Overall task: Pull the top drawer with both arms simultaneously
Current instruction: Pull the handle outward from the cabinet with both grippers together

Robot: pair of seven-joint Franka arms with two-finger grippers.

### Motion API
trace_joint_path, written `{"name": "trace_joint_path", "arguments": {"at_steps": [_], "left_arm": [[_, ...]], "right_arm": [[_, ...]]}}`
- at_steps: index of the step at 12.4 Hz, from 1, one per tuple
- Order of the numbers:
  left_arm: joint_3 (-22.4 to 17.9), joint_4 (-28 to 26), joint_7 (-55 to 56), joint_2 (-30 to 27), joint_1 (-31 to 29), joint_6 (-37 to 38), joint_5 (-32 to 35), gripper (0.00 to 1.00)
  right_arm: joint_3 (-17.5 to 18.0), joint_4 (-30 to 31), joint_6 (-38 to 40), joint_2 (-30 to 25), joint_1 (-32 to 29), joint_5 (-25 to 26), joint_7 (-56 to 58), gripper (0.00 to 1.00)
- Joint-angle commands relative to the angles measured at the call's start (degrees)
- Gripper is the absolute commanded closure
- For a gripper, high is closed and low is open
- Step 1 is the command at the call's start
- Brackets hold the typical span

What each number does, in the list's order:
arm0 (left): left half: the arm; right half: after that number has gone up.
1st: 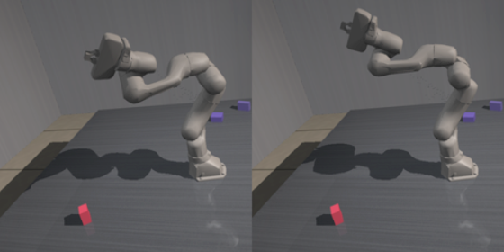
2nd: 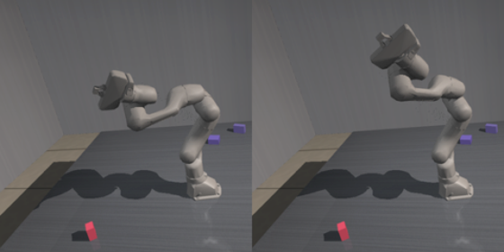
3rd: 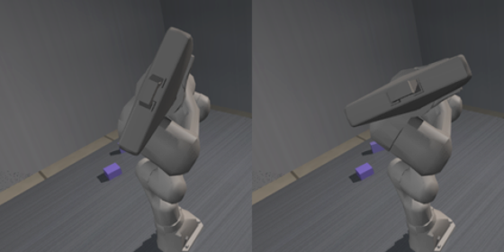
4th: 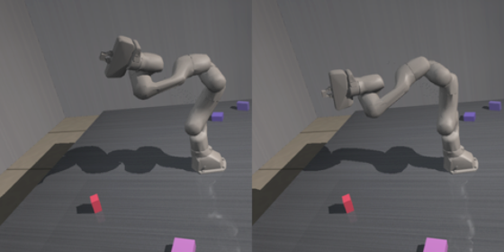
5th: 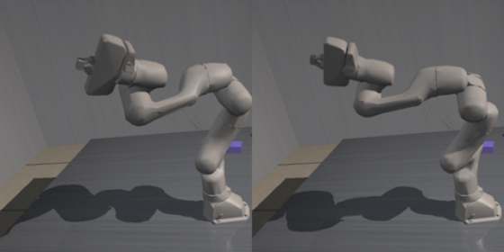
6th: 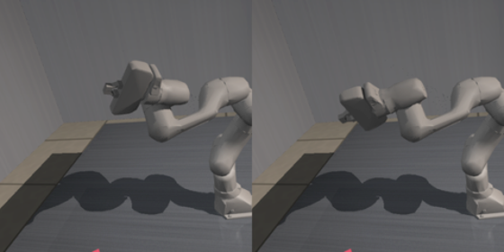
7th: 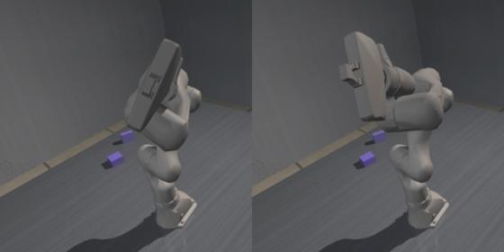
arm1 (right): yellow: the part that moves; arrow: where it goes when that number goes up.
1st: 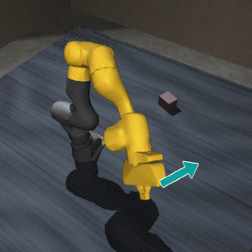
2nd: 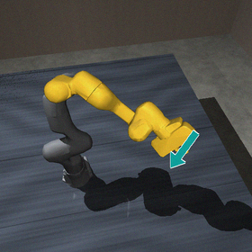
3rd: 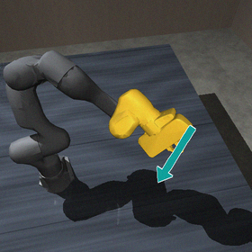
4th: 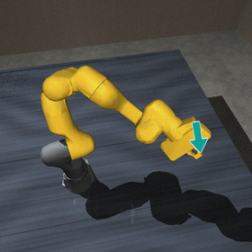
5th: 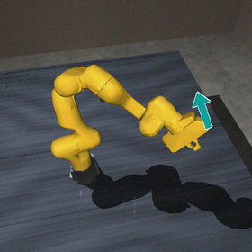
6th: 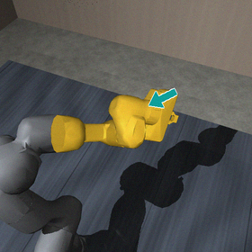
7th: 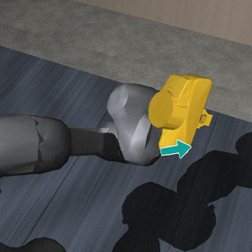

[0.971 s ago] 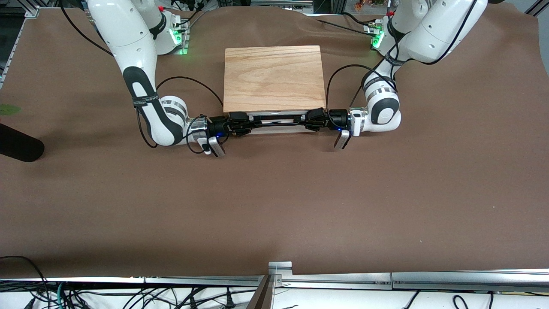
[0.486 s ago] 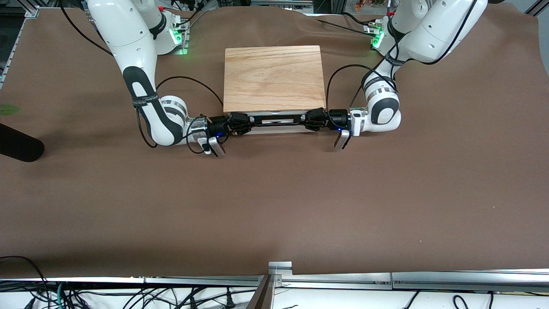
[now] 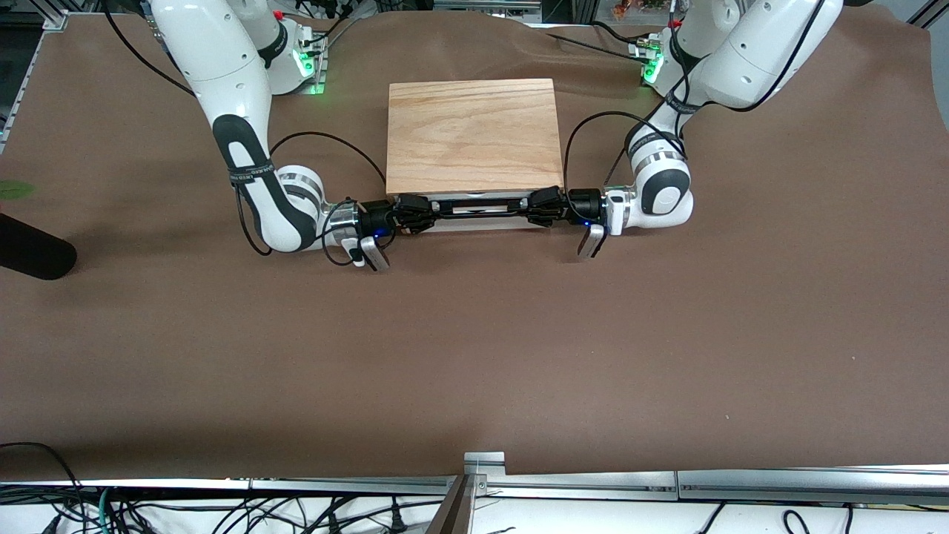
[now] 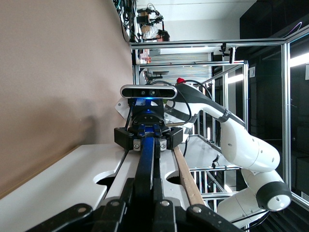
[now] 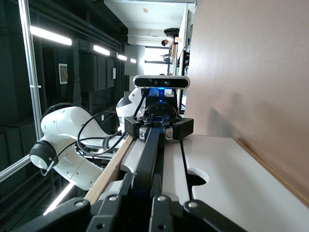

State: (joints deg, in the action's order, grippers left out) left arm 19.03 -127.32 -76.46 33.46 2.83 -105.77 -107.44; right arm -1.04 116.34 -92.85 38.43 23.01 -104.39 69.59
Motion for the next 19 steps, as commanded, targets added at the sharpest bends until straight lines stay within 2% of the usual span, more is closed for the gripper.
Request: {"name": "trace_joint_path", "arguments": {"at_steps": [1,7,12,19], "left_arm": [[0.22,-2.76,-3.87,0.56,0.95,-0.48,0.39,1.00],[-1.45,1.11,0.26,2.57,0.87,-0.57,0.48,1.00],[-1.45,3.74,2.80,3.28,0.43,-2.59,0.74,1.00],[-4.61,9.80,11.58,4.07,-0.01,-2.59,5.83,1.00]], "right_arm": [[-0.01,1.34,-0.05,-1.34,0.11,-0.90,1.87,1.00],[-0.45,-2.43,-1.02,-0.46,-0.77,-1.08,0.03,1.00],[-0.63,-7.96,-3.92,2.09,-0.95,-1.16,-3.75,1.00],[-3.00,-14.91,-4.62,4.55,-1.47,-0.73,-9.12,1.00]]}}
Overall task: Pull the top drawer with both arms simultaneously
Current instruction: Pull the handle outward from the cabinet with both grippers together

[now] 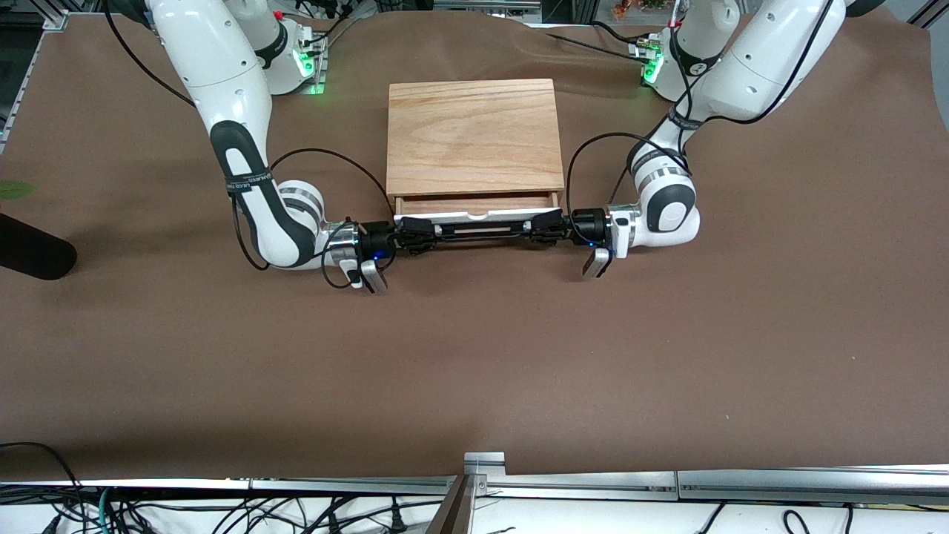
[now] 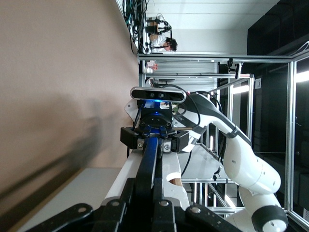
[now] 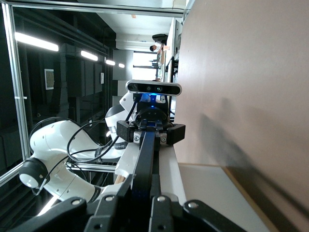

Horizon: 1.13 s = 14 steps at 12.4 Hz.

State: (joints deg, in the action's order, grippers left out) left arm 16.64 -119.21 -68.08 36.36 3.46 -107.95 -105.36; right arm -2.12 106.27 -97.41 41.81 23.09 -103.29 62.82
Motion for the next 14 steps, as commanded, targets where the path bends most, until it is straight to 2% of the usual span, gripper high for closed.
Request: {"name": "trace_joint_path", "arguments": {"at_steps": [1,9,14], "left_arm": [[-2.84,2.83,4.43,1.61,-0.73,-0.41,4.37,1.00],[-6.09,12.24,14.10,4.77,-0.47,-0.41,8.67,1.00],[-7.85,16.11,16.66,7.32,0.32,-0.33,9.03,1.00]], "right_arm": [[-2.45,-5.63,-0.06,1.61,-1.55,-1.74,-2.36,1.00],[-3.33,-10.55,-1.11,4.07,-1.55,-1.74,-6.21,1.00],[-4.30,-15.20,-2.52,6.88,-1.73,-1.74,-8.77,1.00]]}}
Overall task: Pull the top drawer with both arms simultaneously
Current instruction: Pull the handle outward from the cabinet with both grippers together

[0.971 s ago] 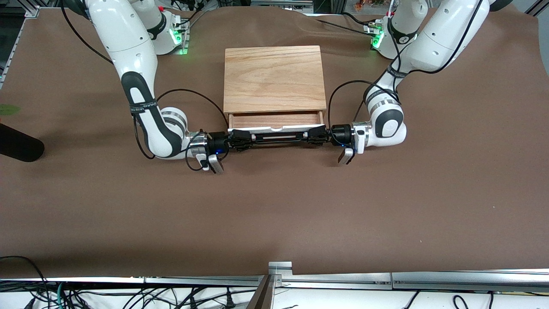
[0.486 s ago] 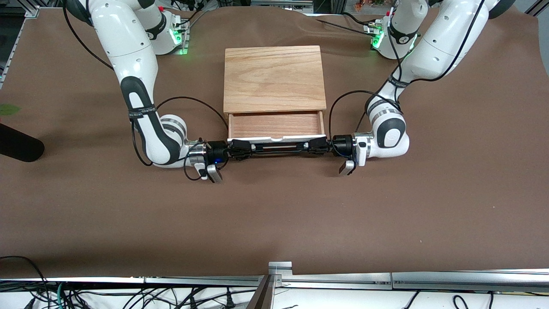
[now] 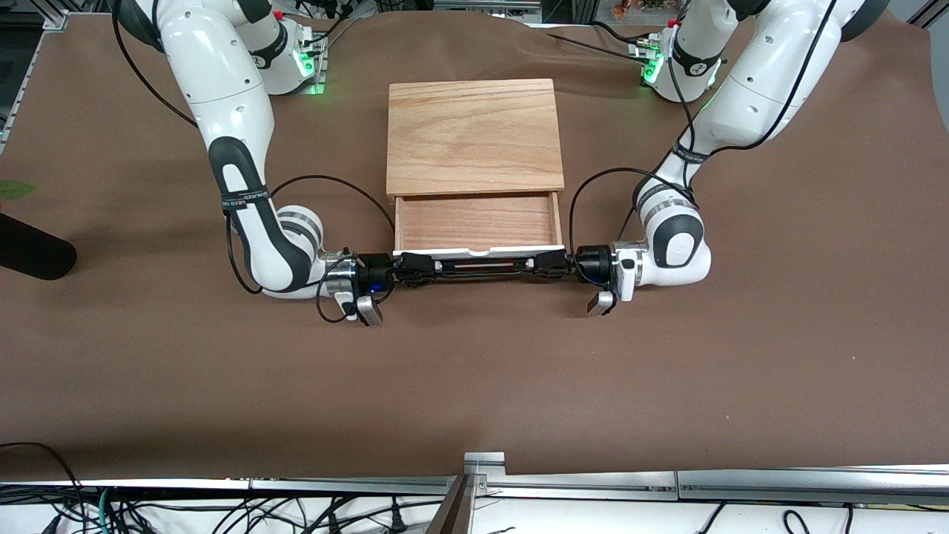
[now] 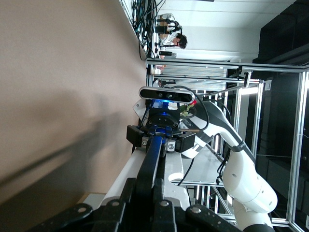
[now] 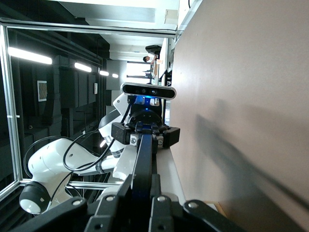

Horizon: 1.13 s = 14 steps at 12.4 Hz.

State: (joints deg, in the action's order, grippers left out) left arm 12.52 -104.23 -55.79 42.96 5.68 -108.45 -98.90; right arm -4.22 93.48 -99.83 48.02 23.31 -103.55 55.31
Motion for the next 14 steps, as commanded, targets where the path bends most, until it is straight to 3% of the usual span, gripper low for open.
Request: {"name": "trace_joint_path", "arguments": {"at_steps": [1,8,11,13,14], "left_arm": [[-3.73,1.22,4.64,0.89,-1.90,0.17,2.57,1.00],[-3.73,-0.09,4.73,0.81,-2.43,1.04,2.49,1.00],[-3.82,-1.15,6.13,0.63,-2.78,3.94,2.84,0.93],[-3.73,-1.33,6.31,0.45,-2.96,4.12,4.24,0.38],[-3.73,-1.94,5.70,0.37,-2.96,4.12,4.16,0.00]], "right_arm": [[-2.20,-3.20,-0.10,1.28,-2.21,-1.48,-1.34,1.00],[-2.90,-7.34,-1.06,3.74,-3.01,-1.40,-3.45,1.00],[-2.90,-9.19,-1.42,5.06,-3.01,-1.39,-3.45,1.00],[-2.90,-9.19,-1.33,5.06,-3.01,-1.13,-3.45,1.00],[-2.90,-9.19,-1.24,5.06,-3.01,-1.04,-3.45,1.00]]}}
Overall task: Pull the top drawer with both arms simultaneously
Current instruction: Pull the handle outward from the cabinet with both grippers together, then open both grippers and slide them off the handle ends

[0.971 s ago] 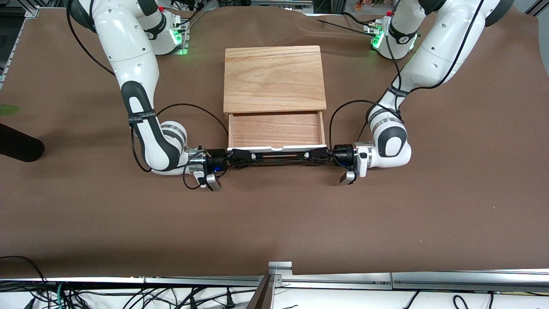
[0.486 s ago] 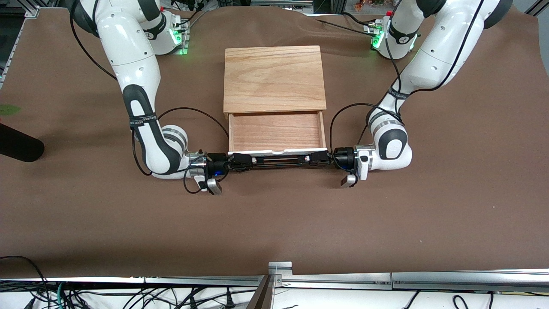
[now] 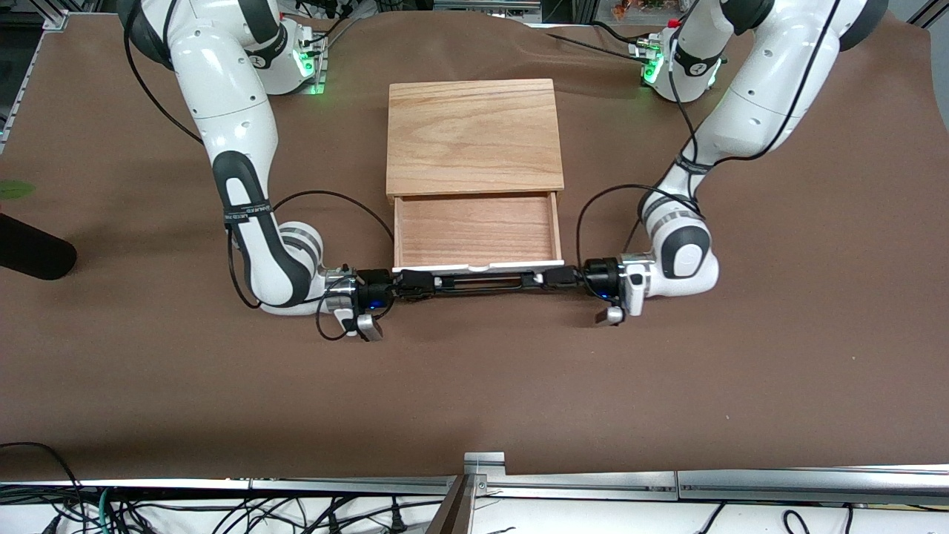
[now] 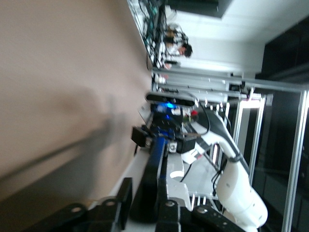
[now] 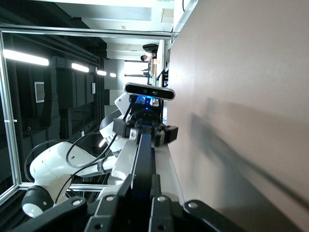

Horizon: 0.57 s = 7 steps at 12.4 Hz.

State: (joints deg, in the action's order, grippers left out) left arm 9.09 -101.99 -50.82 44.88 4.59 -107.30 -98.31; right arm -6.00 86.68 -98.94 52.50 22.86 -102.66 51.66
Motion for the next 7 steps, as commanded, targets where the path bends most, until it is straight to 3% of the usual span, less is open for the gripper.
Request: {"name": "trace_joint_path", "arguments": {"at_steps": [1,2,4,7], "left_arm": [[-0.30,-4.27,0.73,-1.55,-1.95,3.15,3.56,0.00],[-0.30,-4.18,1.16,-1.55,-1.95,3.85,3.65,0.00],[-0.30,-4.18,1.34,-1.64,-2.39,4.03,3.56,0.00],[-1.09,-4.18,2.30,-2.25,-2.74,4.03,3.82,0.00]], "right_arm": [[-1.12,-2.39,-2.14,0.59,-2.64,-1.93,0.19,1.00],[-1.12,-2.39,-2.14,0.59,-2.64,-1.93,0.19,0.96],[-1.12,-2.22,-2.14,0.41,-2.64,-1.40,0.28,0.00],[-3.14,-2.04,-2.22,-0.55,-2.64,1.31,-0.59,0.00]]}}
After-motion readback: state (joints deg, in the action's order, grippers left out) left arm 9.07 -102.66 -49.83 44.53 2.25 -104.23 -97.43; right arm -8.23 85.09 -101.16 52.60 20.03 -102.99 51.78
